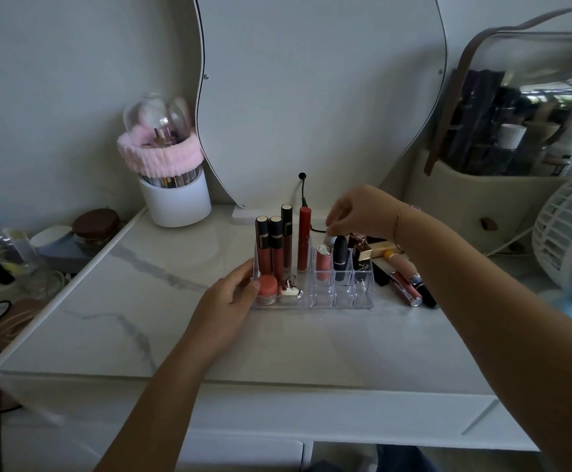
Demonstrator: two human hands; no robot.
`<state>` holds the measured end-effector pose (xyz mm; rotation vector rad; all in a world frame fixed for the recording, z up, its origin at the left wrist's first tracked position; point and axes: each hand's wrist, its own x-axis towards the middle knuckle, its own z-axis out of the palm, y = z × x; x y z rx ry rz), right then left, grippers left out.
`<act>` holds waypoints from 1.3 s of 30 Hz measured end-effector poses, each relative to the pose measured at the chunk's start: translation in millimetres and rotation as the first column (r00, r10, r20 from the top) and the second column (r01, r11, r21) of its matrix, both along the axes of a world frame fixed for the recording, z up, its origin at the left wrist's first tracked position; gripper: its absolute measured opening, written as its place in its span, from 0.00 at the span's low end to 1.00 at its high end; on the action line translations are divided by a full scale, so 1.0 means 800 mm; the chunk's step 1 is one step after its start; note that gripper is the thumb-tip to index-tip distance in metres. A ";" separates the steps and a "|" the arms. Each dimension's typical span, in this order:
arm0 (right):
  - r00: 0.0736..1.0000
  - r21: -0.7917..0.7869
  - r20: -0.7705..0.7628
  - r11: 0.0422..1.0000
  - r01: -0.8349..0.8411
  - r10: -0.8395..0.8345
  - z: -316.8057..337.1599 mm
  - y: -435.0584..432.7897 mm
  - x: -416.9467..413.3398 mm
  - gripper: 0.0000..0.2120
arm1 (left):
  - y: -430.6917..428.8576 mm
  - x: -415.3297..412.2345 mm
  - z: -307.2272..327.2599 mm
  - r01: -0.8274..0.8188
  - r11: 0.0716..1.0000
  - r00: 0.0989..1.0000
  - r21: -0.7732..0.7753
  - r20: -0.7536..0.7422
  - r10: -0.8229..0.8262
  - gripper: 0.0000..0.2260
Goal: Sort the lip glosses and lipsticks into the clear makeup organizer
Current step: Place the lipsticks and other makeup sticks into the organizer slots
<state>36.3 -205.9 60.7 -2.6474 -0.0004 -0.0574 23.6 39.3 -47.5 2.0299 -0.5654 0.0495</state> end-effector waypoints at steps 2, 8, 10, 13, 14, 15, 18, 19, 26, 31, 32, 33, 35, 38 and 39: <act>0.998 -0.019 -0.066 1.000 0.022 -0.024 0.003 0.001 0.004 0.06 | 0.000 0.000 -0.001 0.001 1.000 1.000 -0.002 -0.001 -0.001 0.19; 0.995 -0.010 -0.095 1.000 0.017 -0.018 0.003 0.004 0.008 0.08 | 0.000 -0.001 -0.001 0.006 1.000 1.000 -0.008 -0.003 -0.006 0.21; 0.997 -0.007 -0.082 1.000 0.014 -0.015 0.000 0.003 0.007 0.08 | 0.000 -0.001 0.000 0.006 1.000 1.000 -0.012 -0.004 -0.006 0.21; 0.998 0.006 -0.069 1.000 0.010 -0.009 -0.002 0.002 0.006 0.08 | 0.001 0.000 -0.002 0.003 1.000 1.000 -0.015 0.002 -0.003 0.22; 0.998 0.013 -0.058 1.000 0.008 -0.007 -0.002 0.001 0.005 0.08 | 0.000 0.000 -0.002 0.002 1.000 1.000 -0.014 0.000 -0.002 0.22; 0.999 0.023 -0.043 1.000 0.009 -0.008 -0.003 0.000 0.005 0.08 | 0.000 0.000 -0.002 0.005 1.000 1.000 -0.014 0.000 -0.005 0.22; 1.000 0.065 0.007 0.997 0.027 -0.027 -0.004 -0.001 0.003 0.07 | -0.001 0.000 -0.001 0.013 1.000 1.000 -0.015 0.008 -0.013 0.24; 1.000 0.068 0.017 0.997 0.021 -0.023 -0.005 -0.001 0.002 0.07 | 0.000 0.000 -0.001 0.013 1.000 1.000 -0.018 0.010 -0.012 0.24; 0.999 -0.065 0.013 0.997 -0.030 0.031 -0.004 0.004 0.000 0.09 | -0.001 0.001 -0.001 0.001 1.000 1.000 -0.013 0.021 0.000 0.25; 0.999 -0.242 -0.032 0.970 -0.036 0.029 0.004 0.020 0.001 0.15 | 0.000 0.003 -0.004 0.005 1.000 1.000 -0.029 -0.002 -0.005 0.20; 0.999 -0.261 -0.038 0.965 -0.039 0.030 0.006 0.022 0.001 0.15 | -0.001 0.003 -0.004 0.006 1.000 1.000 -0.030 -0.005 -0.007 0.19; 0.998 -0.266 -0.043 0.963 -0.047 0.037 0.008 0.025 0.001 0.15 | 0.000 0.003 -0.005 0.008 1.000 1.000 -0.027 -0.007 -0.008 0.19; 0.997 -0.227 -0.046 0.971 -0.074 0.065 0.012 0.027 -0.001 0.14 | 0.000 0.003 -0.004 0.008 1.000 1.000 -0.022 -0.003 -0.008 0.20; 0.995 -0.168 -0.045 0.981 -0.096 0.090 0.013 0.027 -0.004 0.11 | 0.000 0.002 -0.003 0.013 1.000 1.000 -0.028 -0.004 -0.013 0.21; 0.995 -0.164 -0.041 0.982 -0.095 0.089 0.013 0.026 -0.004 0.11 | 0.000 0.002 -0.003 0.015 0.999 1.000 -0.029 -0.006 -0.016 0.21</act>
